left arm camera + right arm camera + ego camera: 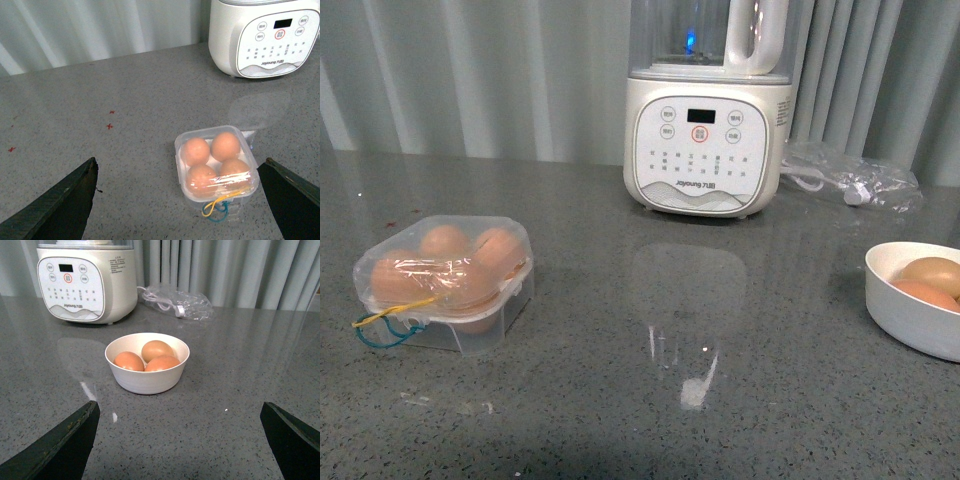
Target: Put egg into box
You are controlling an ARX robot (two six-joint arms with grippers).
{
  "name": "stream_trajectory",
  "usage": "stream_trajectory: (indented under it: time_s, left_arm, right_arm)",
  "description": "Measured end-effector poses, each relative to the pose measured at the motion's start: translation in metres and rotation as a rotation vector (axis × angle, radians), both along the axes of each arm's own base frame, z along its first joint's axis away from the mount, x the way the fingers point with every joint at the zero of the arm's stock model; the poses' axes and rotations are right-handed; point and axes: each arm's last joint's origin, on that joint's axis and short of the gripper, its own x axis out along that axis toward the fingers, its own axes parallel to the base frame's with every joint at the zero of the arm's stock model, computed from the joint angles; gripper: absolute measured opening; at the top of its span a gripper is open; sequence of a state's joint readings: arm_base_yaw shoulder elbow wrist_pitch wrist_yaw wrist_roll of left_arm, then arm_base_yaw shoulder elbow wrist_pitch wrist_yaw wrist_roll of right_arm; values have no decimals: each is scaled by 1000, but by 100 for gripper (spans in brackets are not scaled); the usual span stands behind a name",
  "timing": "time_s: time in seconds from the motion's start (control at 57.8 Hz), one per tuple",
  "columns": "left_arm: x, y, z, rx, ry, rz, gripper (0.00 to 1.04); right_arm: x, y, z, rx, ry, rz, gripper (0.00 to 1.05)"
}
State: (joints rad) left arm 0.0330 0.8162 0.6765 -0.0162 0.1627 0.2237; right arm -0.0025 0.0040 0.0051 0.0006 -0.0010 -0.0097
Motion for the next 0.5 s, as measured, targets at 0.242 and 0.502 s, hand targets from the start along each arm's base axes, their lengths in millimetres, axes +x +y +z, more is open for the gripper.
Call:
stream_trajectory:
  time_s: [0.242, 0.502]
  left_arm:
    - [-27, 29, -9, -38, -13, 107, 95]
    - [-47, 26, -53, -182, -145, 159, 52]
  right_arm:
    - [0, 0, 0, 0, 0, 0, 98]
    - [0, 0, 0, 0, 0, 0, 98]
